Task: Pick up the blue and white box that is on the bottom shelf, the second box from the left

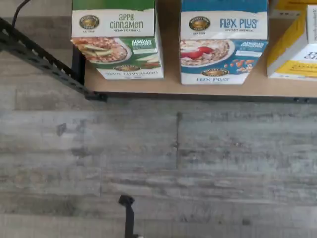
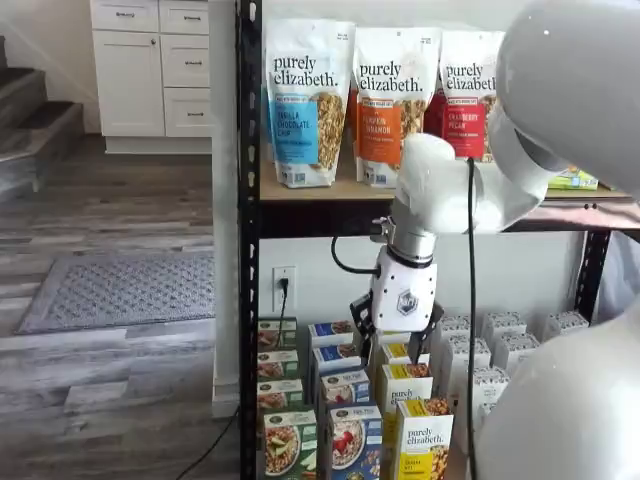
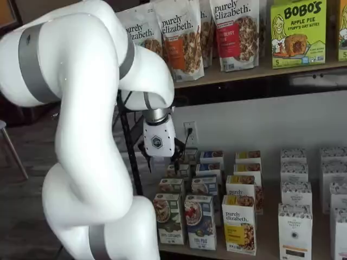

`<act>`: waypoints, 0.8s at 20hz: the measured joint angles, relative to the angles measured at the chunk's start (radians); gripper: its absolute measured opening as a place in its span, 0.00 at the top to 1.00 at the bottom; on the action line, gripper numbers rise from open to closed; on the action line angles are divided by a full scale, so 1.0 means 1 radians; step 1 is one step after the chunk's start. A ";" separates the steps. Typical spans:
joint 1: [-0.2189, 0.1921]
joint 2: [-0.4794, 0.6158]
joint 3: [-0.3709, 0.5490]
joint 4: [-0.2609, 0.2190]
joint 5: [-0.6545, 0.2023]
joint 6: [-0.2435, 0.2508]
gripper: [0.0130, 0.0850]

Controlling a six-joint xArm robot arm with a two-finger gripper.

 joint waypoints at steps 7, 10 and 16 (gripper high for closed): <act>0.009 0.068 0.006 0.046 -0.085 -0.032 0.00; 0.016 0.104 0.002 0.059 -0.113 -0.038 0.00; 0.018 0.173 -0.008 0.034 -0.167 -0.022 0.00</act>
